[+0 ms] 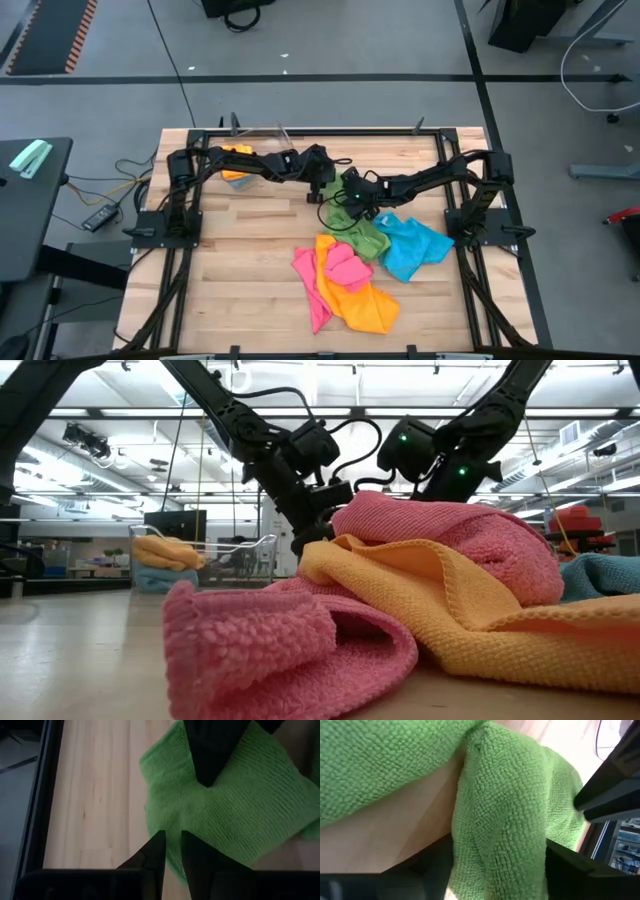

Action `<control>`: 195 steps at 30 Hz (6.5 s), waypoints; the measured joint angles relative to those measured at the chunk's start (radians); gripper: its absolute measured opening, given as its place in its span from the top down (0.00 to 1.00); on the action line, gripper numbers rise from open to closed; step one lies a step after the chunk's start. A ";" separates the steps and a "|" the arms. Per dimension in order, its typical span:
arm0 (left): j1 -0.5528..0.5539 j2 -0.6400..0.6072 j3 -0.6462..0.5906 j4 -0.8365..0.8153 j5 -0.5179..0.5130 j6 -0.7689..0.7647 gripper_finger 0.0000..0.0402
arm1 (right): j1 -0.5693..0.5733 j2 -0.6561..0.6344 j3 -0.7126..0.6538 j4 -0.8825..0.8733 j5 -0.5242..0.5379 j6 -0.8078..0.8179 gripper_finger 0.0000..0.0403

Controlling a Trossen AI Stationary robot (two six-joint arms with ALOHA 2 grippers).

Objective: Fold microfiber towels
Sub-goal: Put the left green microfiber towel into the transparent bin

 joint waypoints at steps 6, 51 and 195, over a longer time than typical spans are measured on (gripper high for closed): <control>0.000 -0.029 0.000 -0.072 -0.004 0.002 0.85 | -0.001 0.003 -0.003 -0.014 -0.032 0.016 0.61; -0.105 -0.087 0.000 0.255 -0.027 0.192 0.11 | -0.126 -0.477 -0.005 -0.332 -0.253 0.442 0.90; 0.417 -0.493 -0.128 -0.631 0.004 0.033 0.83 | -0.105 -0.560 -0.012 -0.290 -0.261 0.800 0.40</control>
